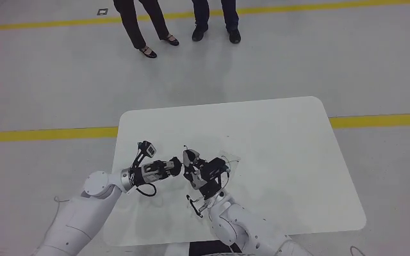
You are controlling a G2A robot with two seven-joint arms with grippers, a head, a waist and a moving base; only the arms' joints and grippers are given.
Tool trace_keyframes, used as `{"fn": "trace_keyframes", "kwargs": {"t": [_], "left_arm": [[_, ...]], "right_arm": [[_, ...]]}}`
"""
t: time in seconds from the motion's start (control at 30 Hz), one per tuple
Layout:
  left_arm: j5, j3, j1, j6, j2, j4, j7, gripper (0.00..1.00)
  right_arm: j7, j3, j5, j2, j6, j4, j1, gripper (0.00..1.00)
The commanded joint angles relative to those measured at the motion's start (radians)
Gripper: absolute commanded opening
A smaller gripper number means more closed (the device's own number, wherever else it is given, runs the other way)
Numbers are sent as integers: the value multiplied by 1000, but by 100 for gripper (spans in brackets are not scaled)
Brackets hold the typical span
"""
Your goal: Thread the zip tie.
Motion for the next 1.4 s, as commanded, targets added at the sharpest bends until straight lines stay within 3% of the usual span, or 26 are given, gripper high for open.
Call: {"fn": "trace_keyframes", "kwargs": {"t": [0.0, 1.37], "left_arm": [[0, 0, 0, 0, 0, 0, 0, 0], [0, 0, 0, 0, 0, 0, 0, 0]], "right_arm": [[0, 0, 0, 0, 0, 0, 0, 0], [38, 61, 65, -53, -75, 5, -55, 0]]}}
